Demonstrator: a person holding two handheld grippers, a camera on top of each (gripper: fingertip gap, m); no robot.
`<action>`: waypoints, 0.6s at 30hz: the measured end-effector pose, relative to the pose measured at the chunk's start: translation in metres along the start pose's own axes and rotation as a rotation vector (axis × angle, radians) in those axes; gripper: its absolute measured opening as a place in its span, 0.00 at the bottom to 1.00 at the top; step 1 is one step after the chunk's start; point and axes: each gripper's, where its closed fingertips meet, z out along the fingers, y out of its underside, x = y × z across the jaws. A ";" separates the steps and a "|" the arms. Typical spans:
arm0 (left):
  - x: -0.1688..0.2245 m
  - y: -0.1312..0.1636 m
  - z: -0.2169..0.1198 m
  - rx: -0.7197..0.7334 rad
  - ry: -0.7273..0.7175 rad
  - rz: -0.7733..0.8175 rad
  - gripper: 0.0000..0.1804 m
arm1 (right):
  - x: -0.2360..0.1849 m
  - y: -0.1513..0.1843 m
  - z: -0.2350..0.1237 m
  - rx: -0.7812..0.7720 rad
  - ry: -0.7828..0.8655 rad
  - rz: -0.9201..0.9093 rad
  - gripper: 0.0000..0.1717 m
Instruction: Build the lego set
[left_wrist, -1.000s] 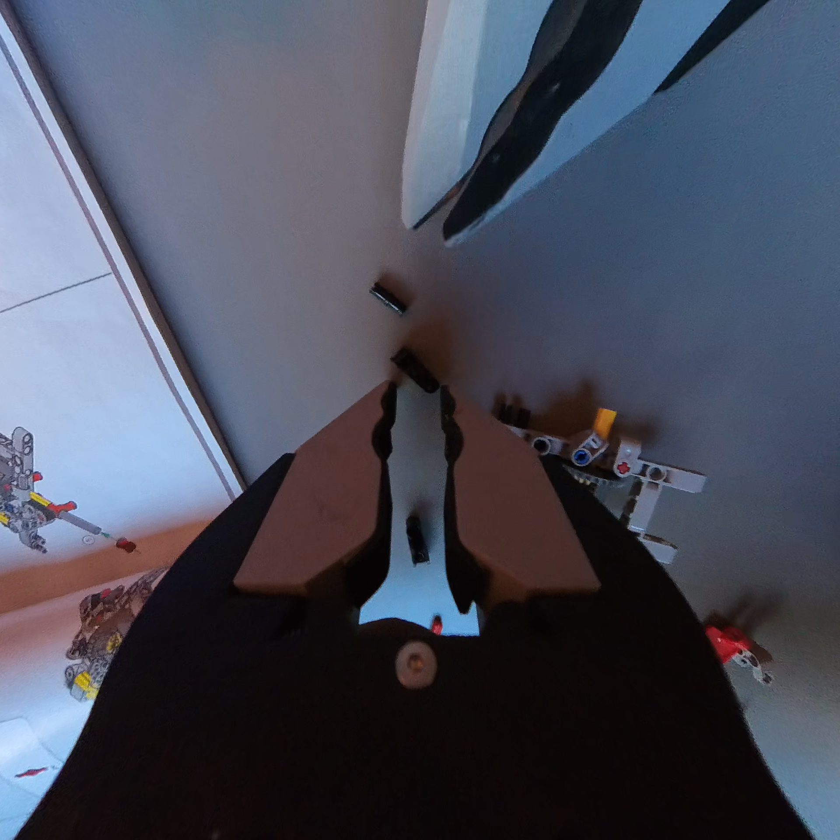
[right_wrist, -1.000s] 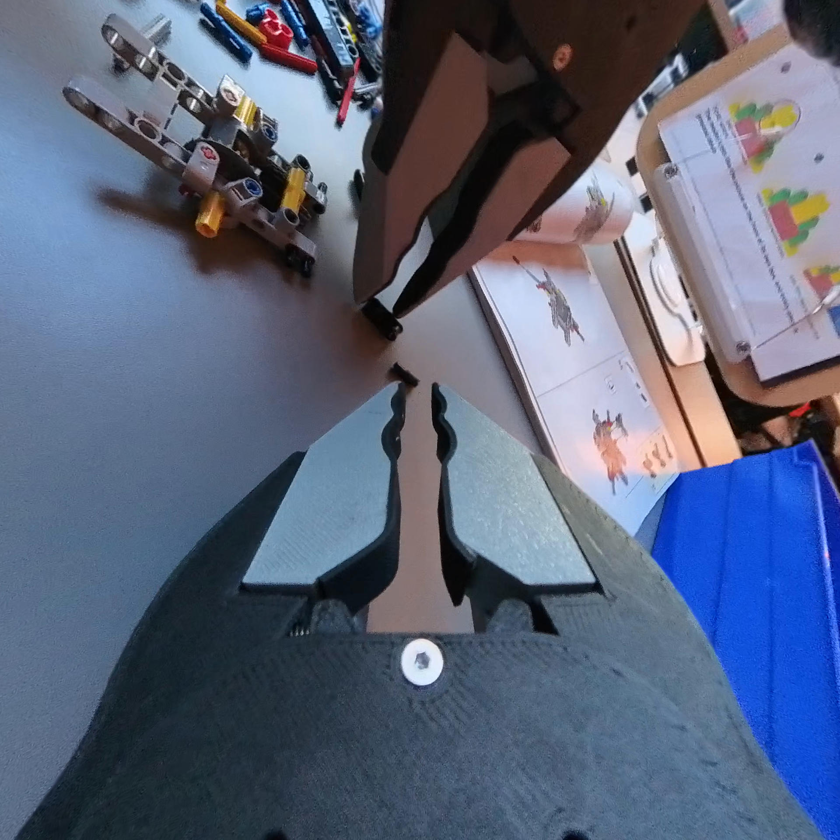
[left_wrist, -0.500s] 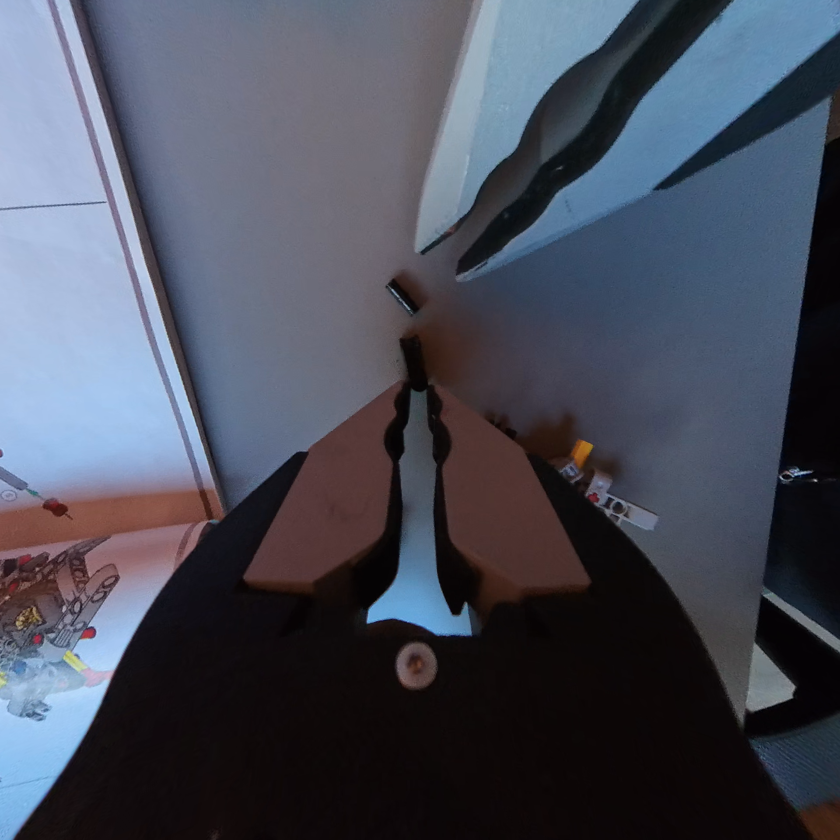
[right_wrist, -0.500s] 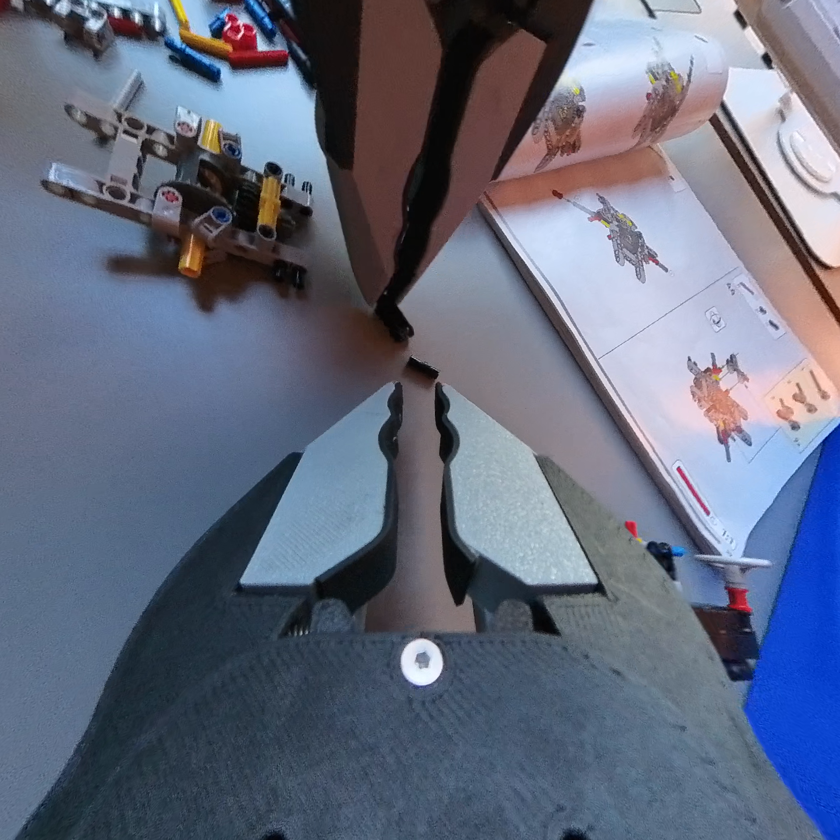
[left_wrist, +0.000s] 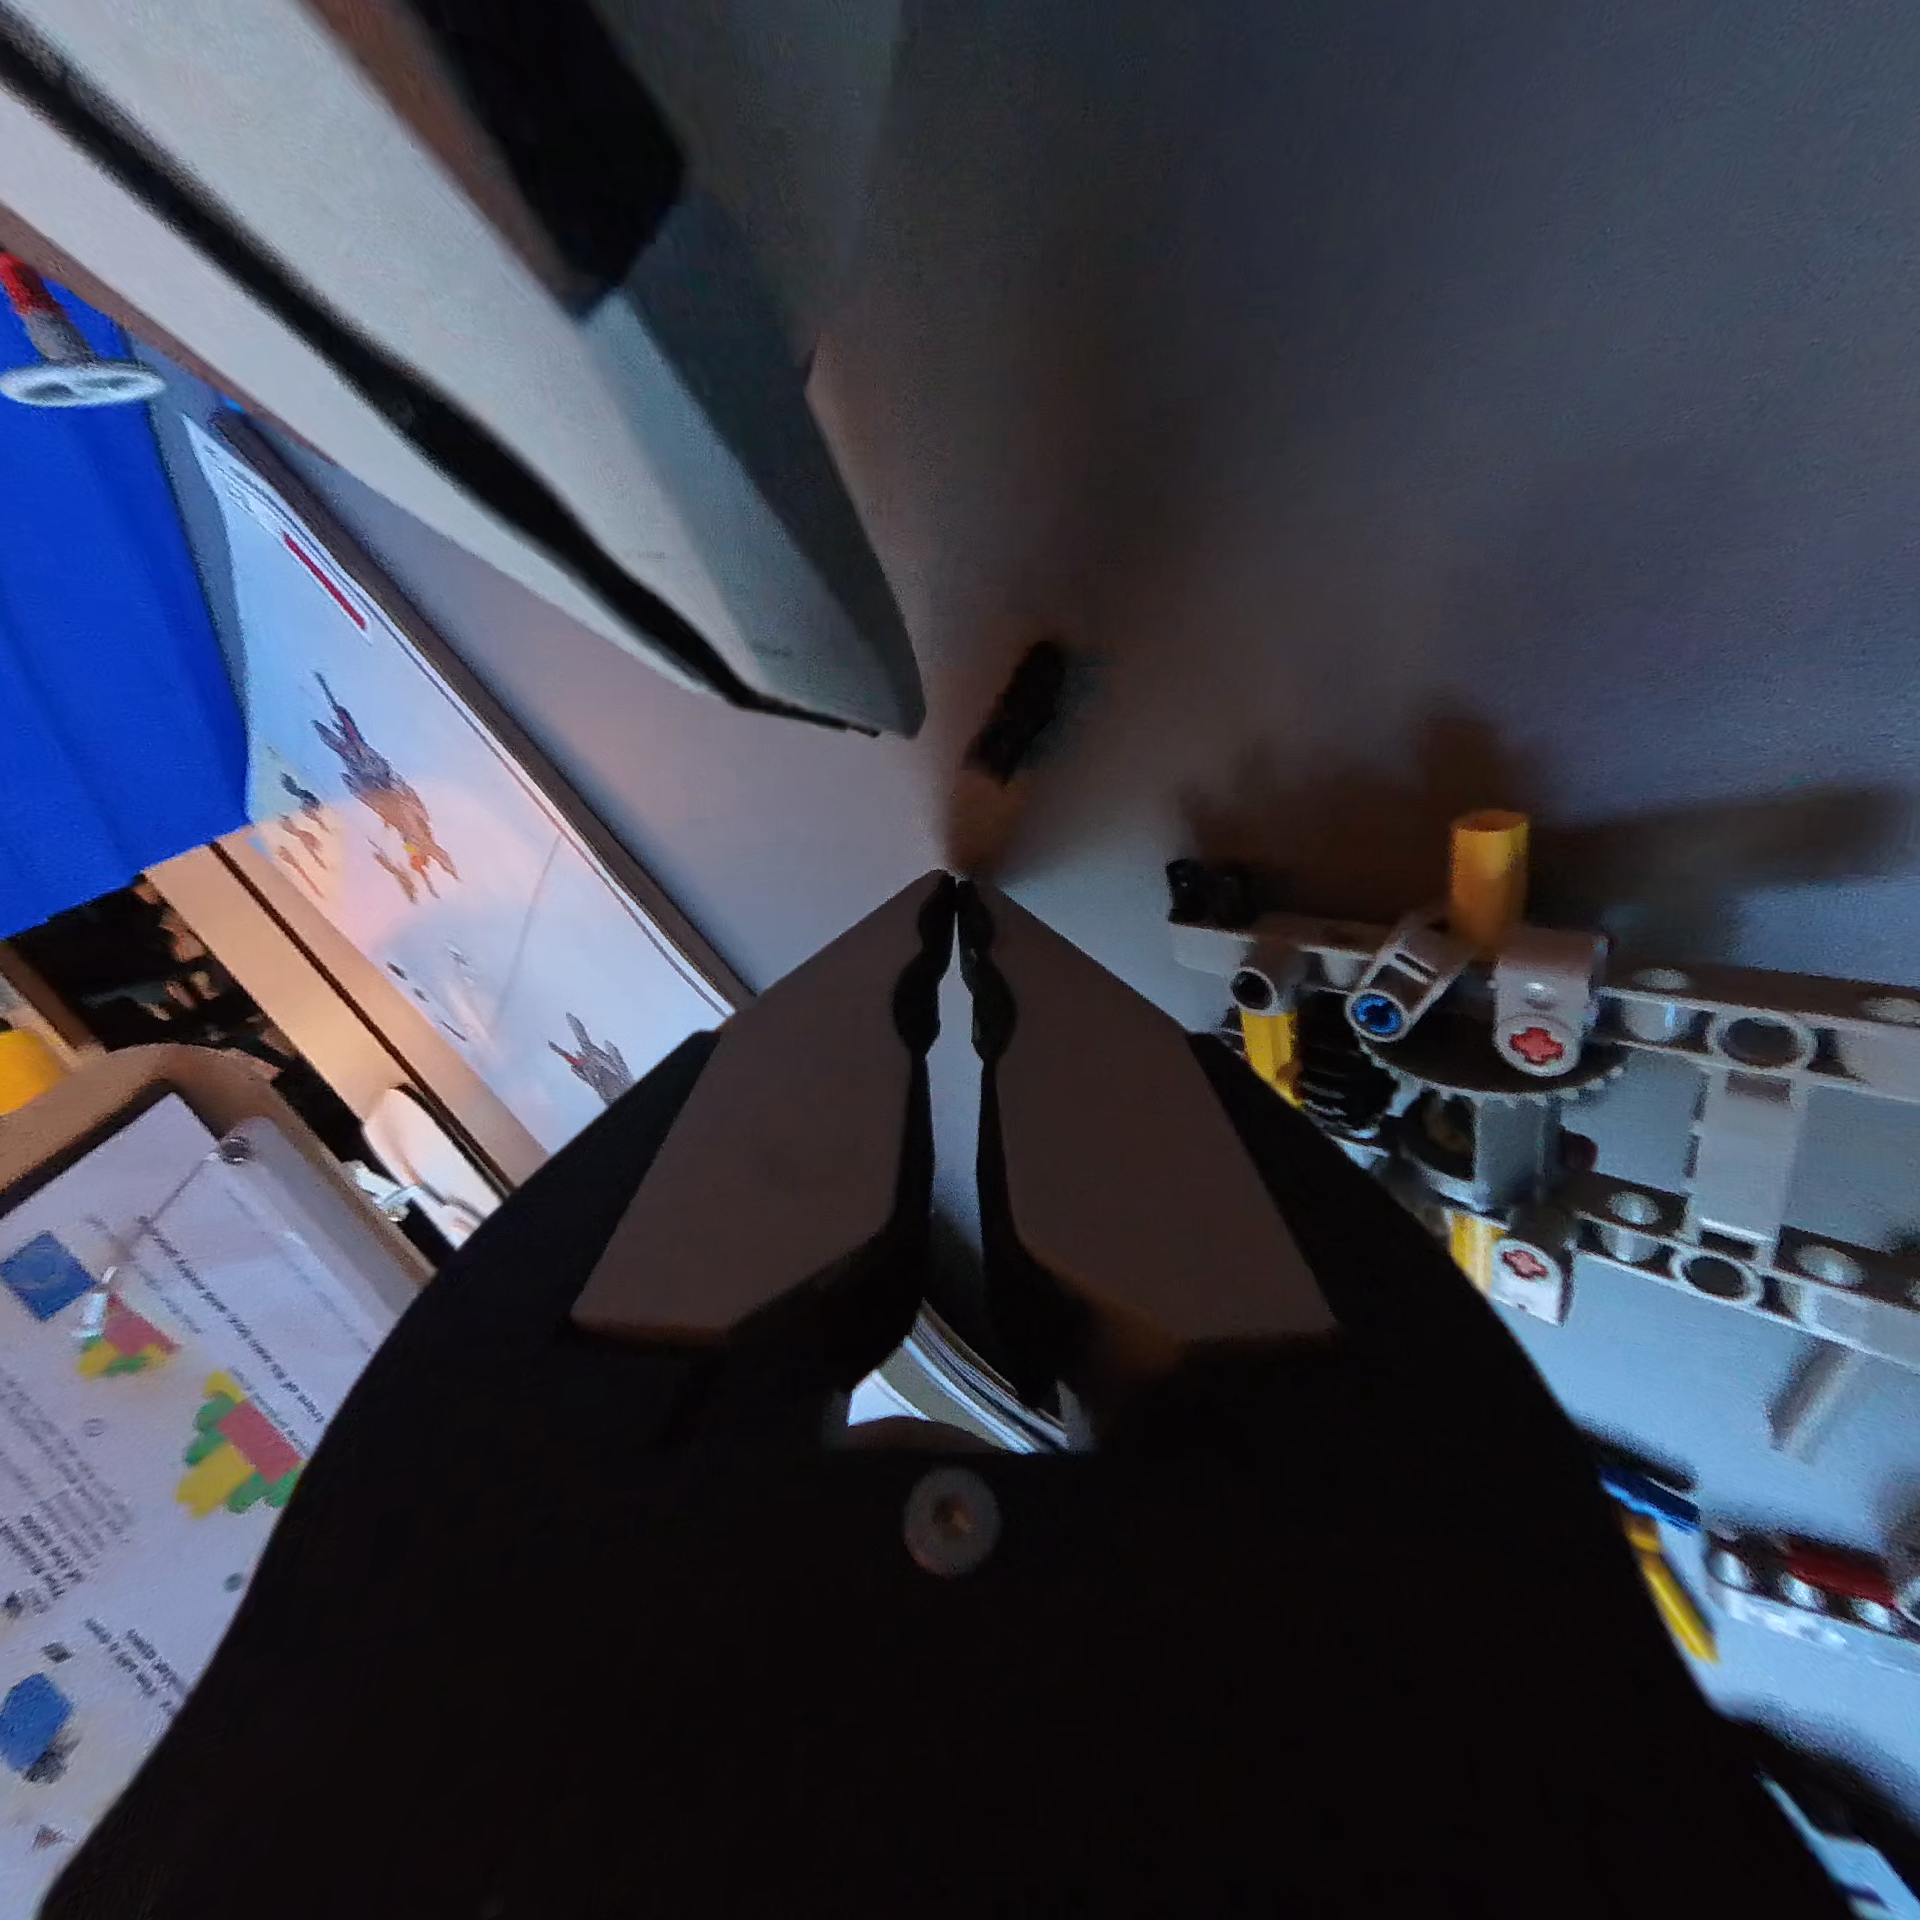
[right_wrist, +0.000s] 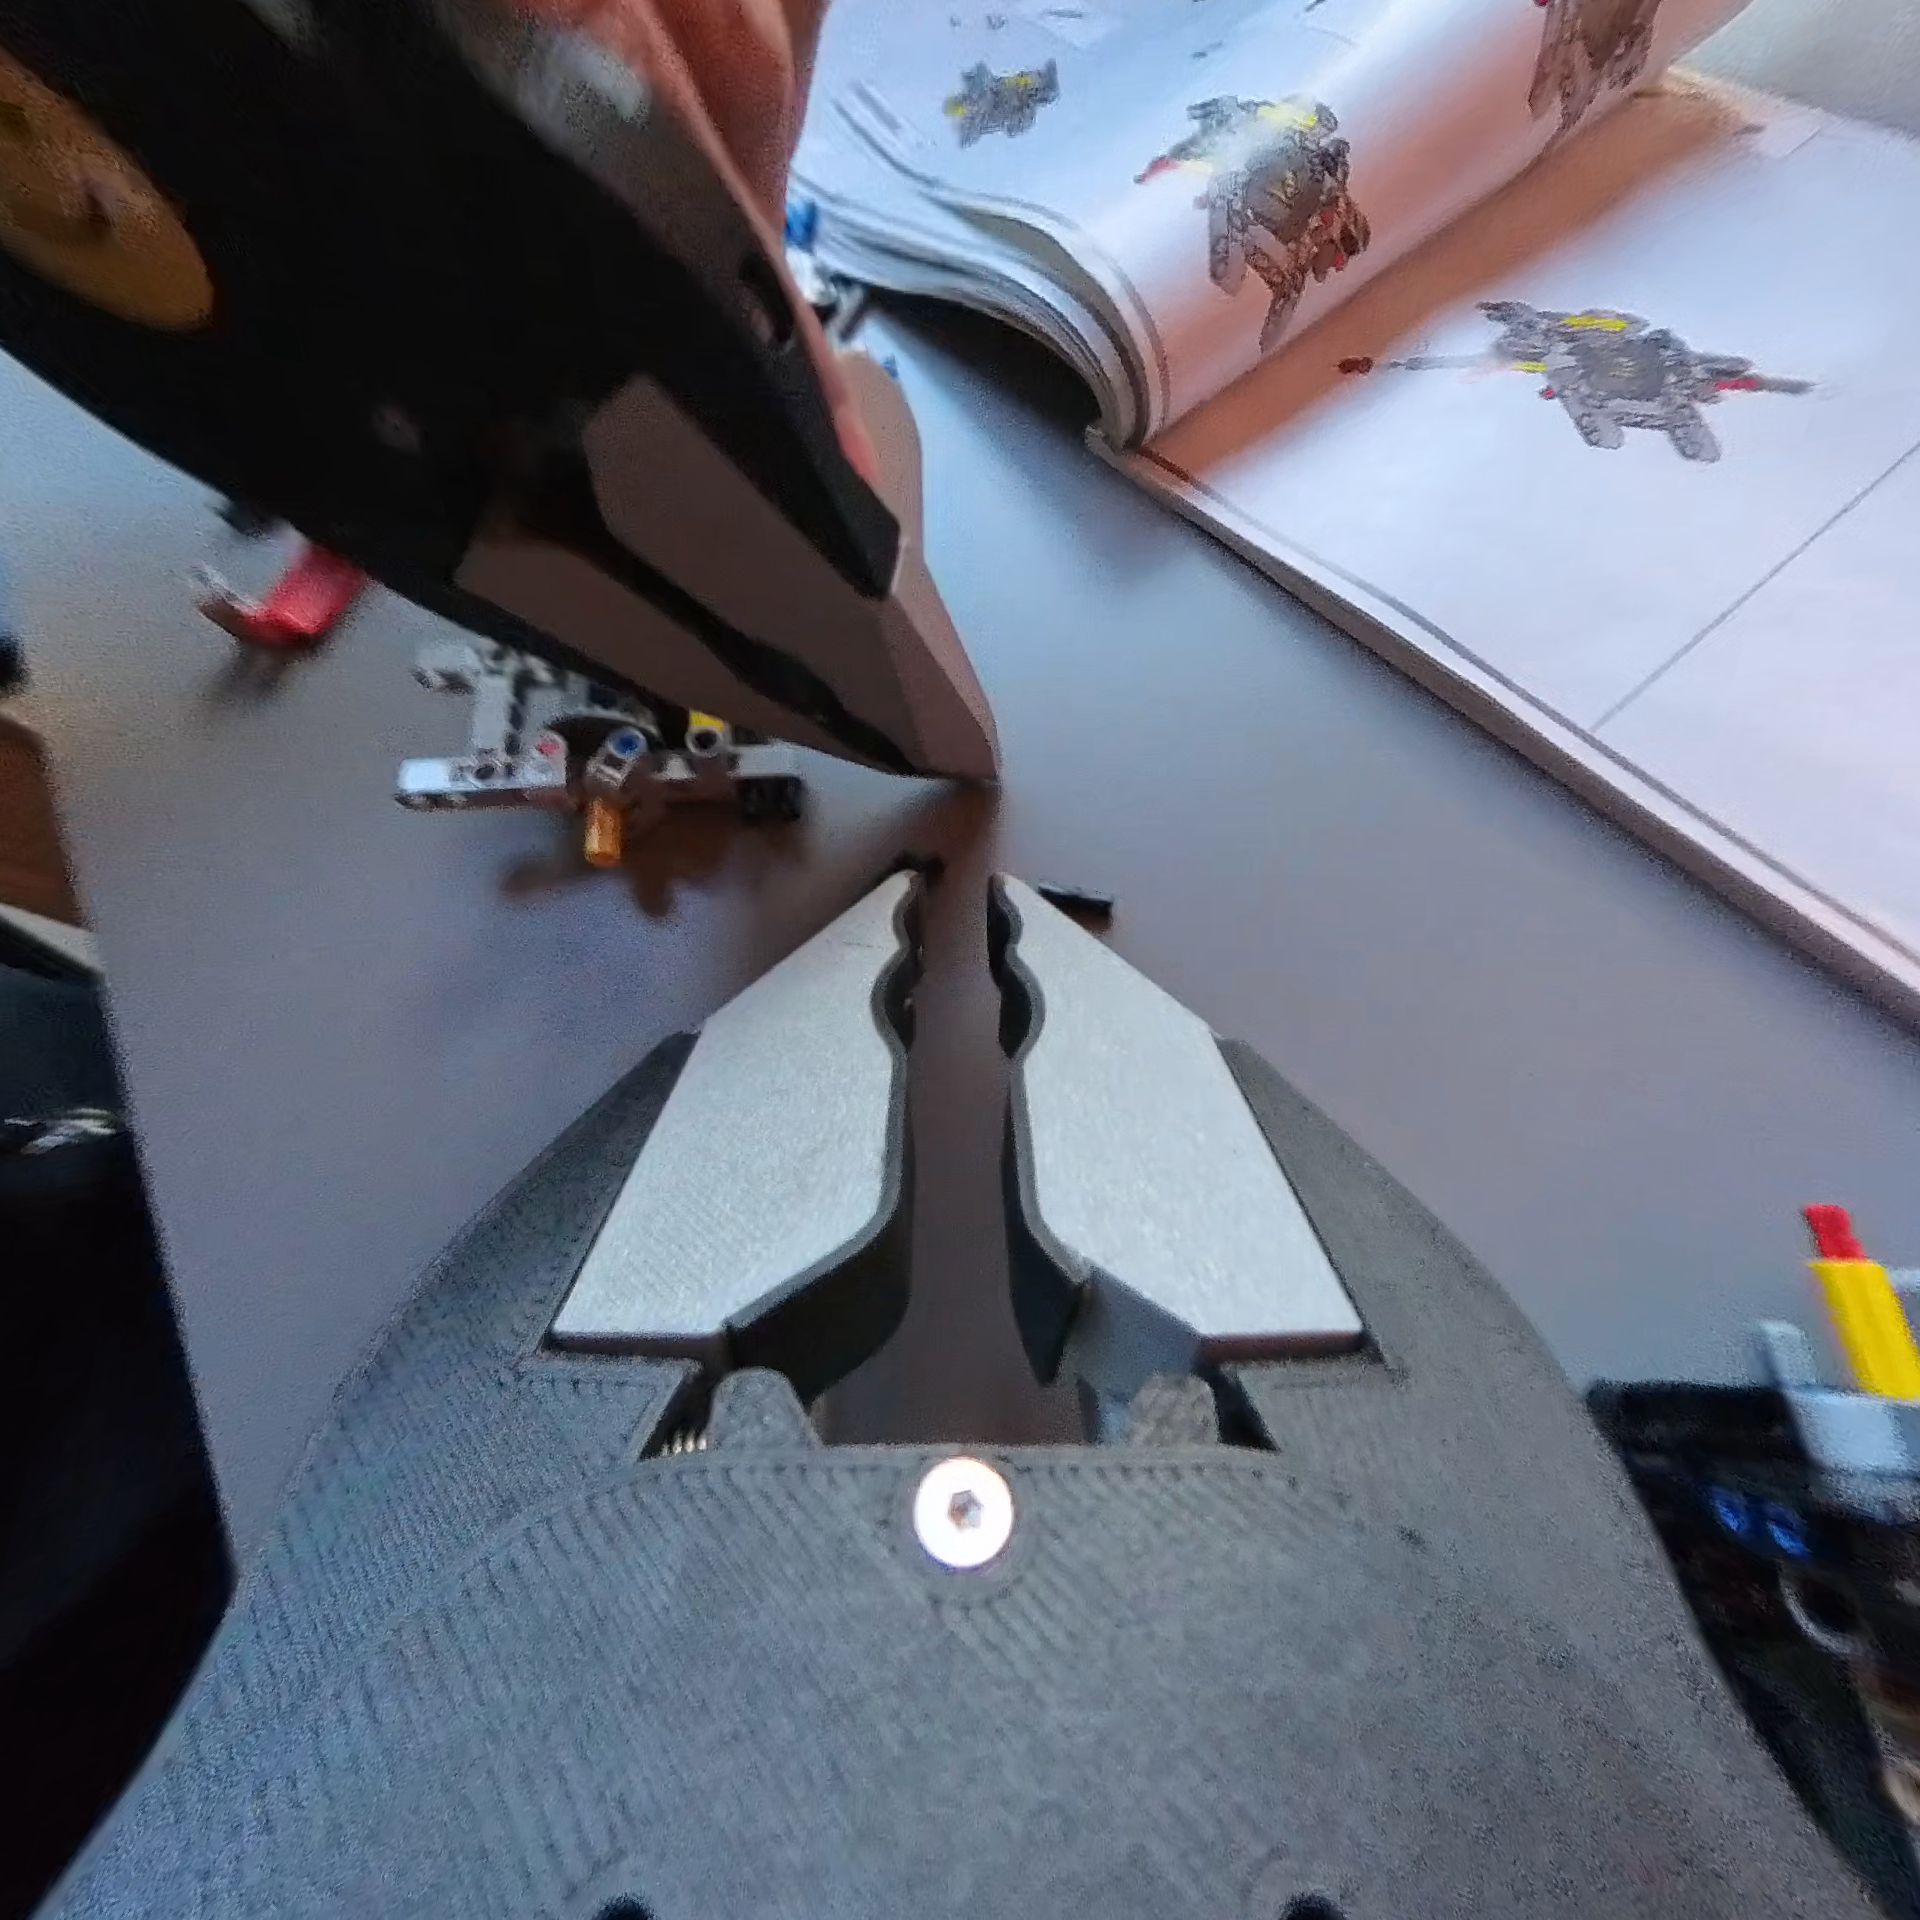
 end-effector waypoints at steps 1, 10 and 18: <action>-0.001 0.000 0.001 0.013 -0.018 0.010 0.00 | -0.002 -0.003 0.001 0.015 -0.048 0.034 0.06; 0.003 0.018 -0.002 0.034 -0.027 -0.088 0.00 | -0.005 0.007 -0.004 -0.056 -0.058 0.059 0.09; -0.005 0.028 -0.021 0.104 0.013 -0.402 0.03 | -0.020 0.022 -0.011 -0.064 0.133 -0.003 0.11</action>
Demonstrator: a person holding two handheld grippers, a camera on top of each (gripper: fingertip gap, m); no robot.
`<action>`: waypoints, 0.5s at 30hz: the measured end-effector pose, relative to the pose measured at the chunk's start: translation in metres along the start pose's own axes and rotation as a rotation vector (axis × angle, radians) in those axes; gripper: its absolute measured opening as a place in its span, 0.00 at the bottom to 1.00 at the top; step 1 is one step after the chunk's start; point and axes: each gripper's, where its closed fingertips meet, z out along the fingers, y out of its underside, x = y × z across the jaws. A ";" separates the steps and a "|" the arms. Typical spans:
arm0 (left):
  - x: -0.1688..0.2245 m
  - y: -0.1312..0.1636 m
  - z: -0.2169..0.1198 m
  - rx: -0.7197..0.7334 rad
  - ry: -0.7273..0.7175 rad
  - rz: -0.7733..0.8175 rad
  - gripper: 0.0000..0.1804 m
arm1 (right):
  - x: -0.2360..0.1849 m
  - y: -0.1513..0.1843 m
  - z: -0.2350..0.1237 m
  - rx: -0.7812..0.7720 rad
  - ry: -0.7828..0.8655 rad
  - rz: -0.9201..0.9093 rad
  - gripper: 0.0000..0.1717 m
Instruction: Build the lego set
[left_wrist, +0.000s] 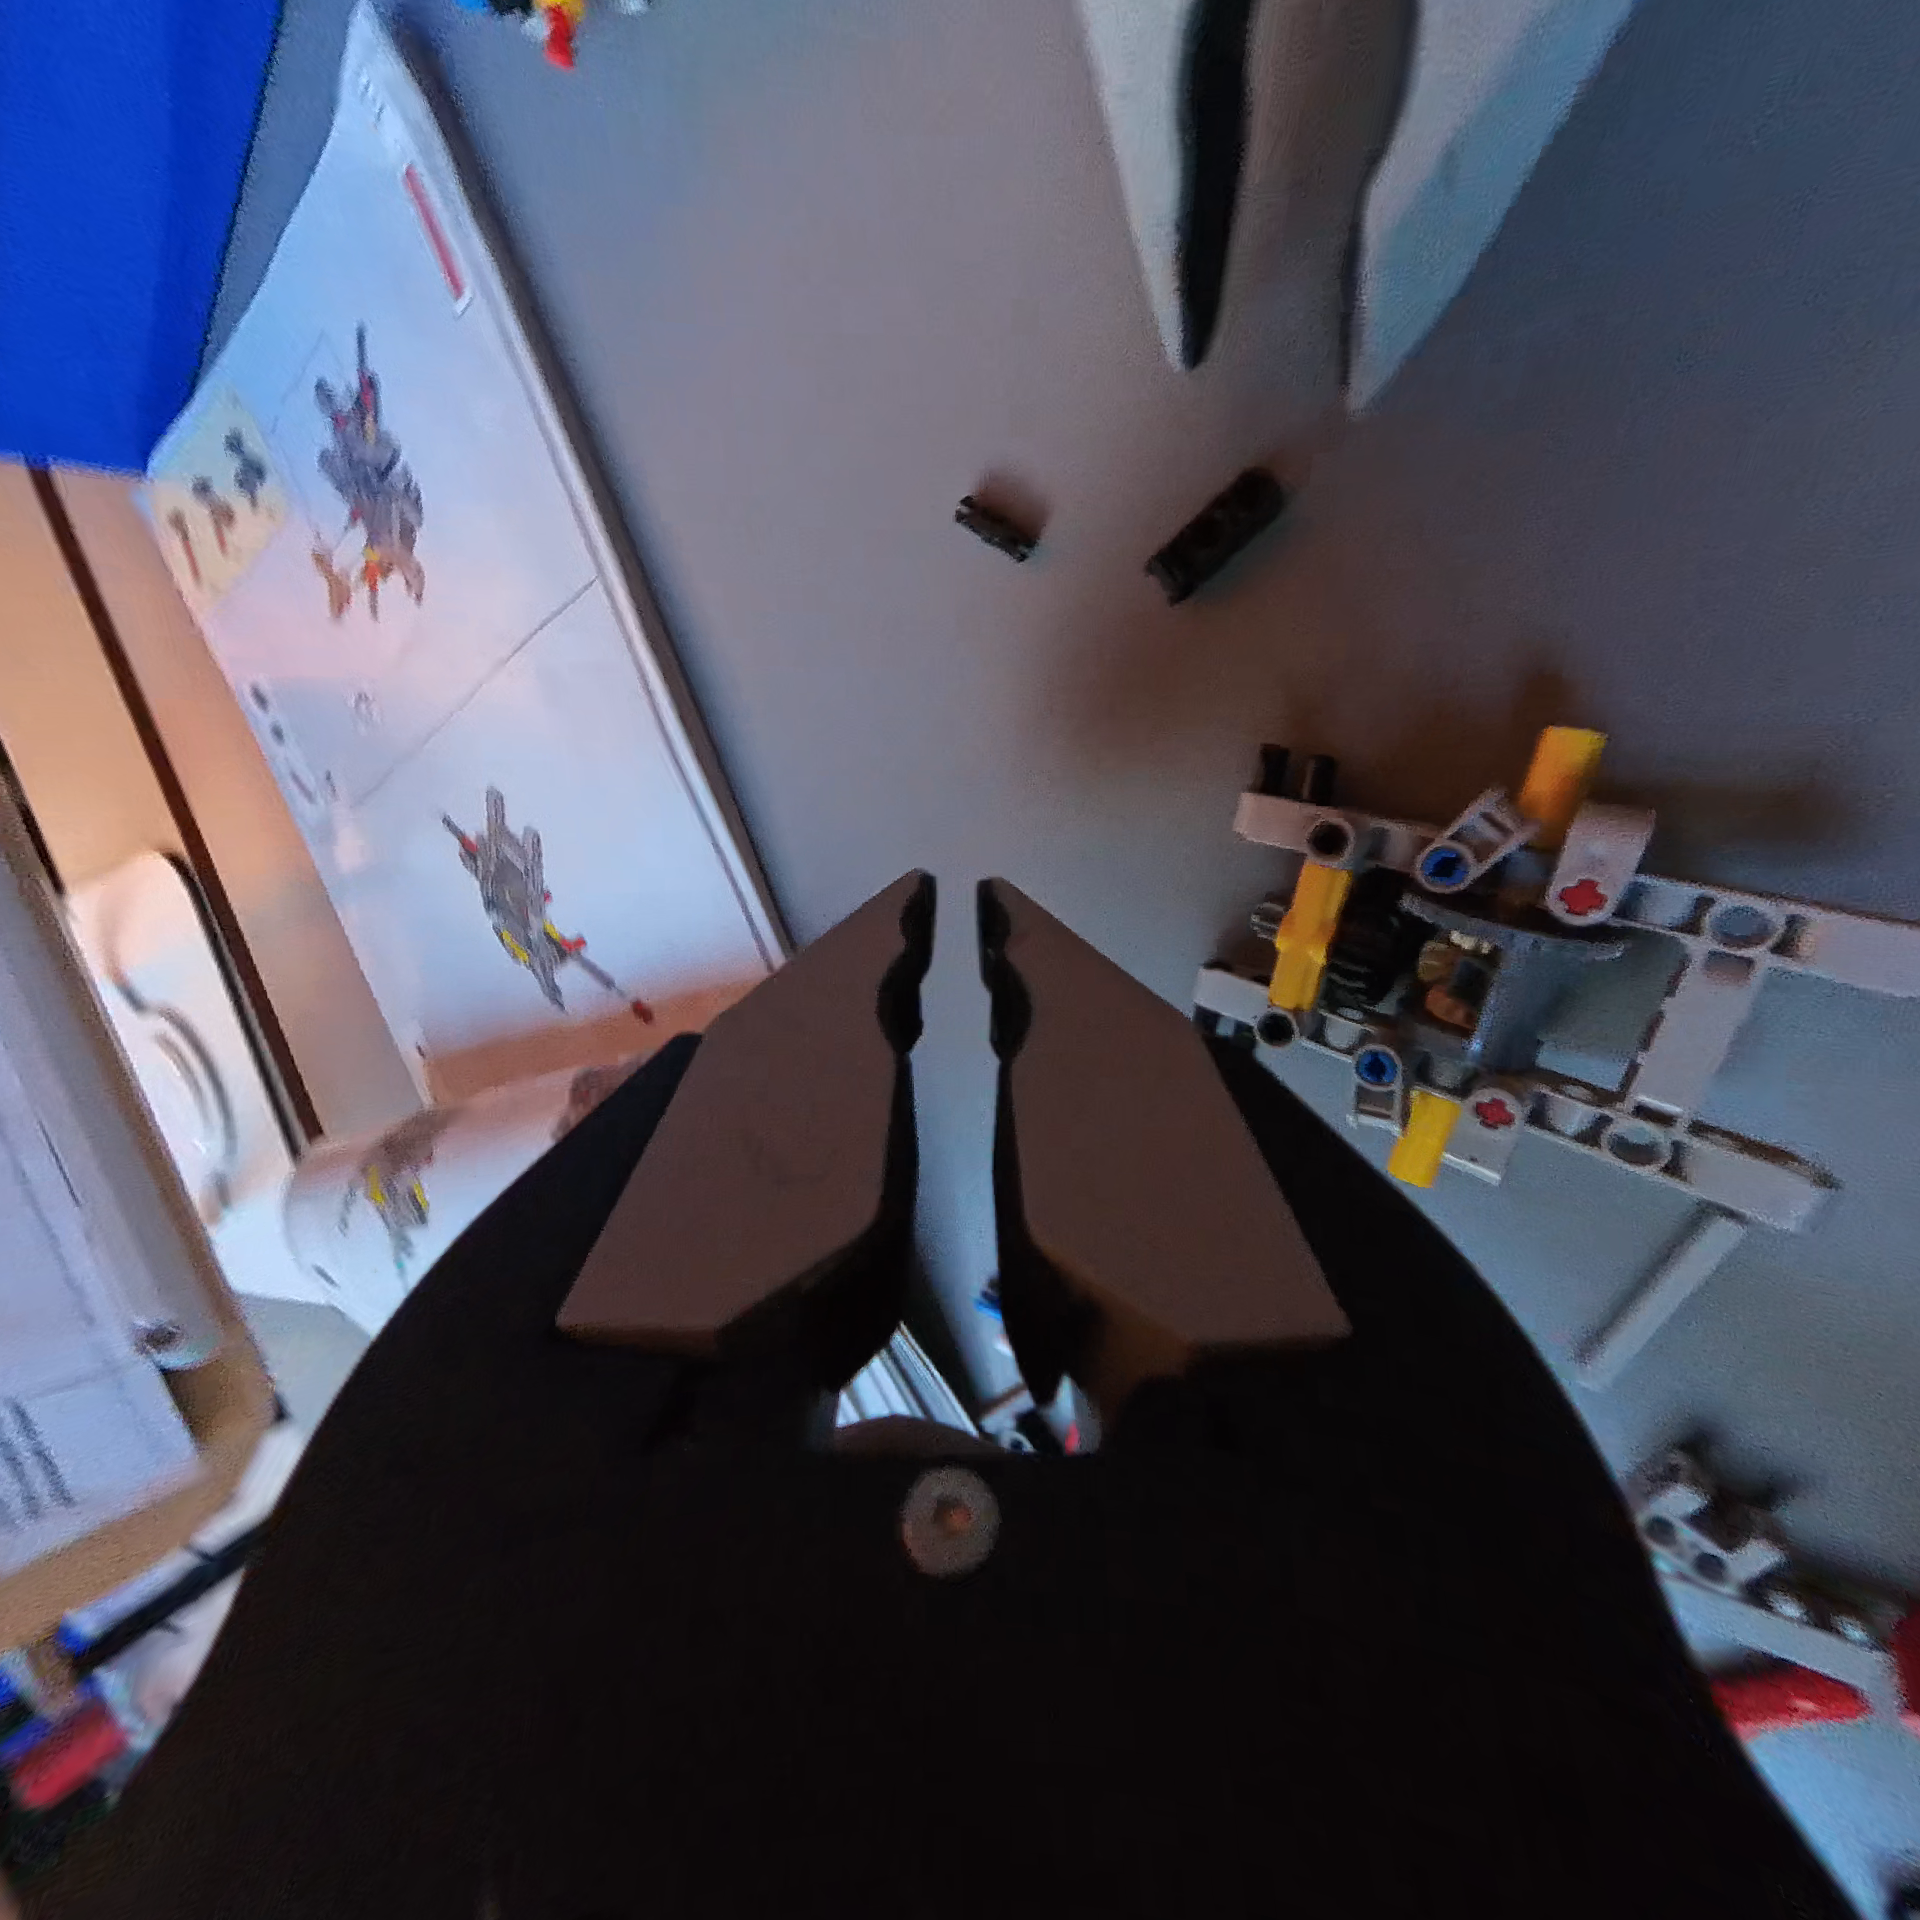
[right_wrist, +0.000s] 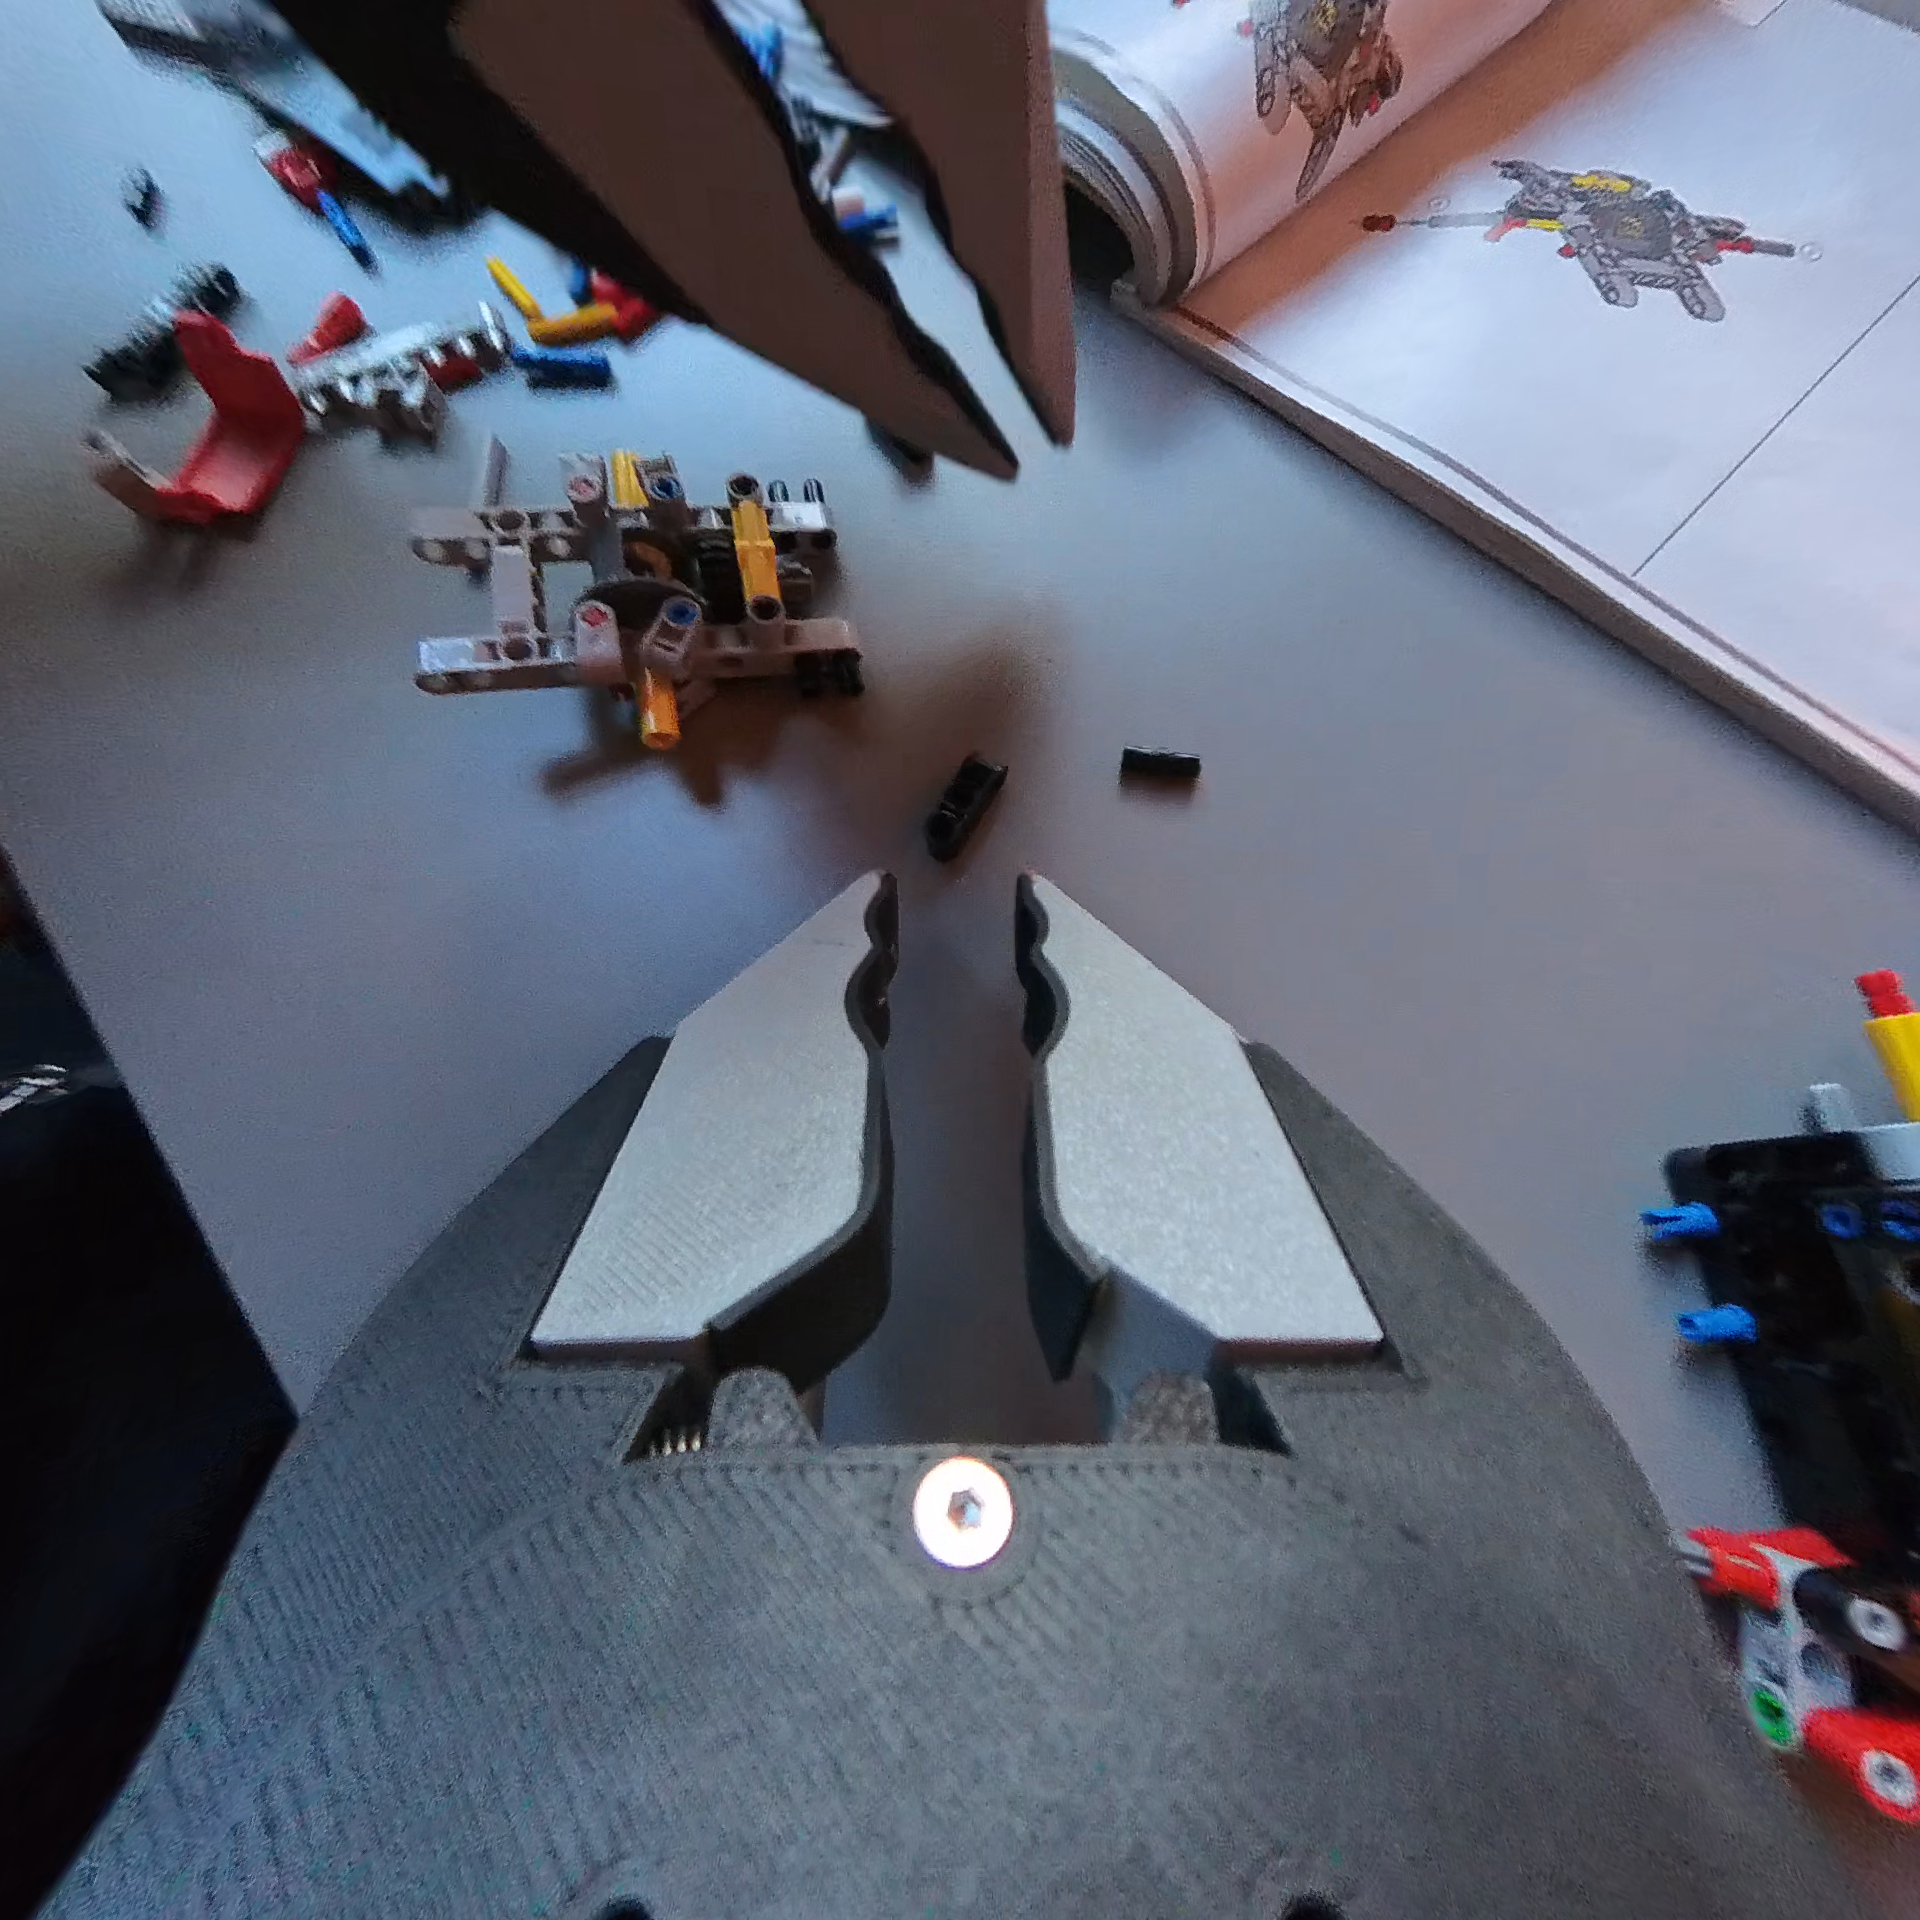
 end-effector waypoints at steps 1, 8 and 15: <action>-0.001 0.003 -0.003 0.004 -0.002 -0.062 0.04 | 0.003 0.001 0.000 -0.011 0.017 -0.025 0.11; 0.016 0.030 -0.044 0.053 0.091 -0.456 0.18 | 0.040 -0.020 -0.006 -0.094 0.001 -0.239 0.09; 0.048 0.055 -0.081 0.121 0.154 -0.653 0.17 | 0.057 -0.015 0.019 -0.328 -0.035 -0.637 0.11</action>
